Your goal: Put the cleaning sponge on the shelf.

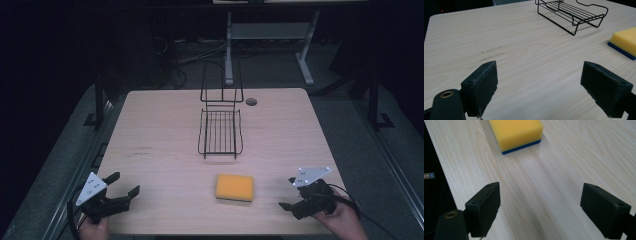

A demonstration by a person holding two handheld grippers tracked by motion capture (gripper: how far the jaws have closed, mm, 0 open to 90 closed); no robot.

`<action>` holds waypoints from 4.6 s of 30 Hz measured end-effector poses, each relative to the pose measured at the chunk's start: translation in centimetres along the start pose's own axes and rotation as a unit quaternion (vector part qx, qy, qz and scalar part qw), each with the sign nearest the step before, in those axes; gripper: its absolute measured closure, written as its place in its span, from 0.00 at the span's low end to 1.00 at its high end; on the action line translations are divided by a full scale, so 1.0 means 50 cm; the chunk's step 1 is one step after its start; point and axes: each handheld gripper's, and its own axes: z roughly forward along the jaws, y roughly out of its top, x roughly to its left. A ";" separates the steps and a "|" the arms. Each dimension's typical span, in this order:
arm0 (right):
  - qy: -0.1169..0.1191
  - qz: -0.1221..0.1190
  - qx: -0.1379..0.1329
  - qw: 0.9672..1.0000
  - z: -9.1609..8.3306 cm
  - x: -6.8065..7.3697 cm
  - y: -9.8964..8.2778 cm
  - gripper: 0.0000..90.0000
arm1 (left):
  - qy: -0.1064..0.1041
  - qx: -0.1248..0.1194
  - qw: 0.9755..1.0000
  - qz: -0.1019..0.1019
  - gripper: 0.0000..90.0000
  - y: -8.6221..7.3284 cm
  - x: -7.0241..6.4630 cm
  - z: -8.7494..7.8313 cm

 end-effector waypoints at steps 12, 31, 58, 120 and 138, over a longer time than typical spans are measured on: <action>0.016 -0.030 0.010 0.999 0.017 0.001 0.047 0.18 | -0.001 -0.001 1.000 0.000 0.15 0.000 0.001 -0.001; 0.048 -0.070 0.036 0.996 0.049 0.000 0.115 0.18 | -0.003 0.000 1.000 -0.001 0.15 0.000 0.000 0.000; 0.080 -0.100 0.060 0.990 0.085 0.003 0.172 0.17 | -0.002 -0.001 1.000 -0.001 0.15 0.000 0.001 -0.002; 0.140 -0.134 0.124 0.973 0.211 0.023 0.265 0.17 | -0.005 -0.008 1.000 -0.002 0.15 0.001 0.004 -0.005; 0.142 -0.134 0.144 0.970 0.241 0.027 0.257 0.17 | -0.006 -0.008 1.000 -0.002 0.15 0.002 0.003 -0.005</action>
